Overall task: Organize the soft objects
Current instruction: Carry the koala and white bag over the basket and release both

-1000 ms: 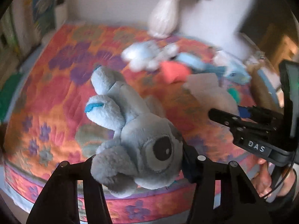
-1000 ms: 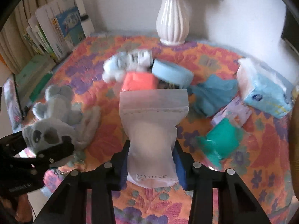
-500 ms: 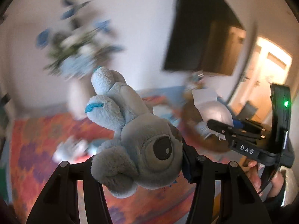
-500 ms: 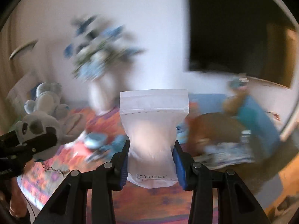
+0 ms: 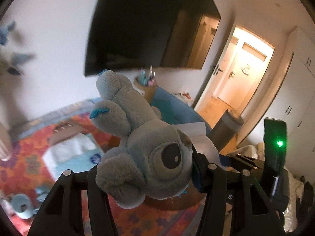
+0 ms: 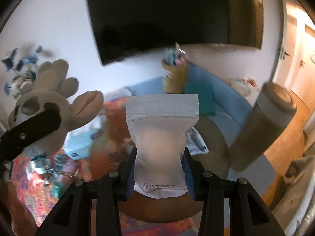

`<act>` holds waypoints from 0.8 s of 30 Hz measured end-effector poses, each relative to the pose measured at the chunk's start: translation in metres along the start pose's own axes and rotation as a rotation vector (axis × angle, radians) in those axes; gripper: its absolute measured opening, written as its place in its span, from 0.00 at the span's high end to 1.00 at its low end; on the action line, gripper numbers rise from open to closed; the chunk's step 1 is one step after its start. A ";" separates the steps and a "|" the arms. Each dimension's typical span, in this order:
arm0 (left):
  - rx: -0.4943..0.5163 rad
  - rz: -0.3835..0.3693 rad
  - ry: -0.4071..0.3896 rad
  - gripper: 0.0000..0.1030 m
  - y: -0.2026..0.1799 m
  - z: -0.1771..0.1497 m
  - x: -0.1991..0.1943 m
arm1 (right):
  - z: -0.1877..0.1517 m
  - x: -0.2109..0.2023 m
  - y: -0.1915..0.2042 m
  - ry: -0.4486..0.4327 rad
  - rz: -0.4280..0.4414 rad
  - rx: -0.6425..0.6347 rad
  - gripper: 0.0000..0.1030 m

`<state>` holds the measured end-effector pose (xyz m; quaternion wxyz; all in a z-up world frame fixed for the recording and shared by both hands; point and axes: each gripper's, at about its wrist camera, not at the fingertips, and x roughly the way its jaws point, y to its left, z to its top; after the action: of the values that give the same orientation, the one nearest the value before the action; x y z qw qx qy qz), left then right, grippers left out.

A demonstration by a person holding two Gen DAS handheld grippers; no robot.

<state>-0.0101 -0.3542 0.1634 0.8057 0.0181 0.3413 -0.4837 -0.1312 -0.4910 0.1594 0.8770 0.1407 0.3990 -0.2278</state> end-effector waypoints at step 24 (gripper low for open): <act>-0.082 0.089 -0.063 0.24 0.048 -0.030 -0.095 | -0.017 -0.007 0.025 0.019 -0.014 -0.018 0.41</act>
<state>-0.0164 -0.2458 0.1801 0.8368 -0.0149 0.3343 -0.4333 -0.1334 -0.4598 0.1555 0.8728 0.1322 0.4104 -0.2288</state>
